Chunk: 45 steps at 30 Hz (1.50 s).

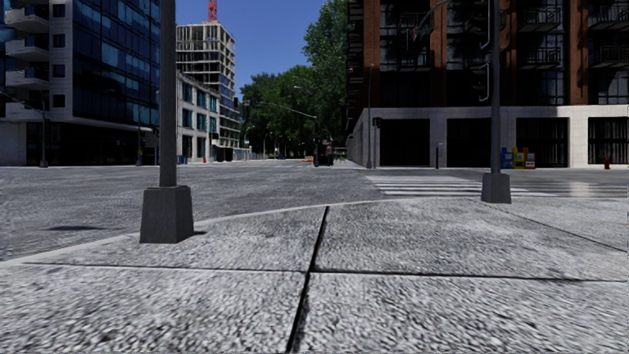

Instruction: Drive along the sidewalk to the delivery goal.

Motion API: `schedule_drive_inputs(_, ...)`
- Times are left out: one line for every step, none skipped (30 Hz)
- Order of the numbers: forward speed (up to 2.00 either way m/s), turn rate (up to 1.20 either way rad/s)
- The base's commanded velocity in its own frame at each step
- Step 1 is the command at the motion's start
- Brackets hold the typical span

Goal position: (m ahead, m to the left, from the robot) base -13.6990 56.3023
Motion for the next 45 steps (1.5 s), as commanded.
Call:
schedule_drive_inputs(1.21,0.84)
schedule_drive_inputs(1.21,0.84)
schedule_drive_inputs(1.21,0.85)
schedule_drive_inputs(1.21,0.85)
schedule_drive_inputs(1.21,0.85)
schedule_drive_inputs(1.21,0.86)
schedule_drive_inputs(1.21,0.86)
schedule_drive_inputs(1.21,0.86)
schedule_drive_inputs(1.21,0.86)
schedule_drive_inputs(1.21,0.86)
schedule_drive_inputs(1.21,0.86)
schedule_drive_inputs(1.21,0.86)
schedule_drive_inputs(1.21,0.86)
schedule_drive_inputs(1.21,0.86)
schedule_drive_inputs(1.21,0.86)
schedule_drive_inputs(1.21,0.86)
schedule_drive_inputs(1.21,0.86)
schedule_drive_inputs(1.21,0.86)
schedule_drive_inputs(1.21,0.86)
schedule_drive_inputs(1.21,0.86)
schedule_drive_inputs(1.21,0.86)
schedule_drive_inputs(1.21,0.86)
schedule_drive_inputs(1.21,0.86)
schedule_drive_inputs(1.21,0.86)
schedule_drive_inputs(1.21,0.86)
schedule_drive_inputs(1.21,0.86)
schedule_drive_inputs(1.21,0.86)
schedule_drive_inputs(1.21,0.86)
schedule_drive_inputs(1.21,0.86)
schedule_drive_inputs(1.21,0.86)
schedule_drive_inputs(1.21,0.86)
schedule_drive_inputs(1.21,0.86)
schedule_drive_inputs(1.21,0.86)
schedule_drive_inputs(1.21,0.86)
schedule_drive_inputs(1.21,0.86)
schedule_drive_inputs(1.21,0.86)
schedule_drive_inputs(1.21,0.86)
schedule_drive_inputs(1.21,0.86)
schedule_drive_inputs(1.21,0.86)
schedule_drive_inputs(1.21,0.86)
schedule_drive_inputs(1.21,0.86)
schedule_drive_inputs(1.21,0.86)
schedule_drive_inputs(1.21,0.86)
schedule_drive_inputs(1.21,0.86)
schedule_drive_inputs(1.21,0.86)
